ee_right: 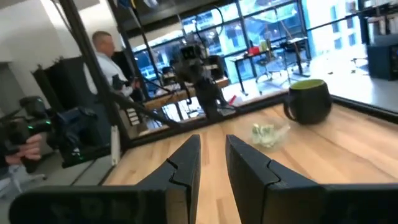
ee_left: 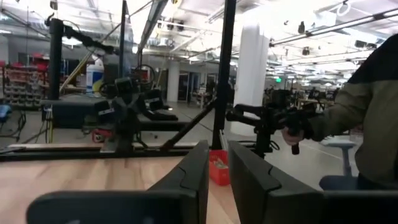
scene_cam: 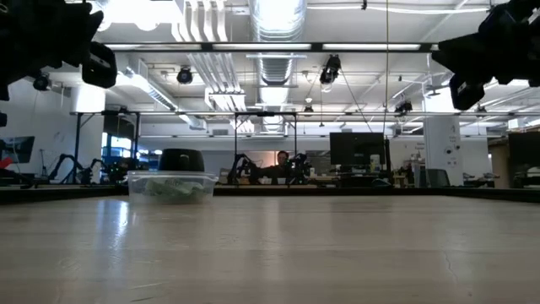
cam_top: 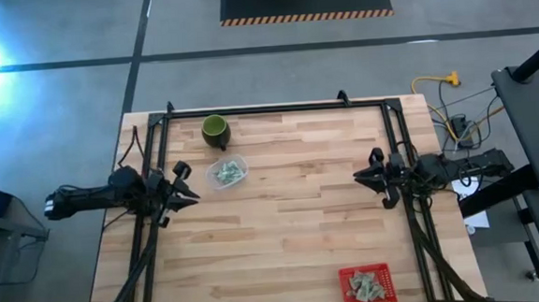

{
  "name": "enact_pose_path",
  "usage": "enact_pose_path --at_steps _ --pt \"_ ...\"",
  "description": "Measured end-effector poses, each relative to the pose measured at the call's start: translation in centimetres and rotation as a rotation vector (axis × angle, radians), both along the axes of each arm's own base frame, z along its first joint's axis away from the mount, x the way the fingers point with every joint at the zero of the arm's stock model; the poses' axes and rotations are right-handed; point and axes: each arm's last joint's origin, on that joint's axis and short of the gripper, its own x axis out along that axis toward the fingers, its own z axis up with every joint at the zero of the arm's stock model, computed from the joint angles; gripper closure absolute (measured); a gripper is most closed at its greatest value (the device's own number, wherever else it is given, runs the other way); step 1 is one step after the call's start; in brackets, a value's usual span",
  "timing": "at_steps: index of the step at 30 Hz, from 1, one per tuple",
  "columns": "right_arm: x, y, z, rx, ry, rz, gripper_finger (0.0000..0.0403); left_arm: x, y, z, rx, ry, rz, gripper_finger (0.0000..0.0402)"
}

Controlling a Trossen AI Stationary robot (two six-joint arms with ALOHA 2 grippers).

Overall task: Pick and place items into bin
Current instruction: Return to Home Position

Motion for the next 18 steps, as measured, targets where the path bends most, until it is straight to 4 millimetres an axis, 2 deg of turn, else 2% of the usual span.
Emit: enact_pose_path --at_steps 8,18 --pt "0.1 0.0 -0.6 -0.028 0.058 -0.02 0.0335 0.0 -0.2 -0.3 0.019 0.028 -0.09 0.036" --pt "0.1 0.0 -0.6 -0.039 0.059 -0.024 0.0335 0.1 -0.2 -1.2 0.01 0.121 -0.091 0.0359"
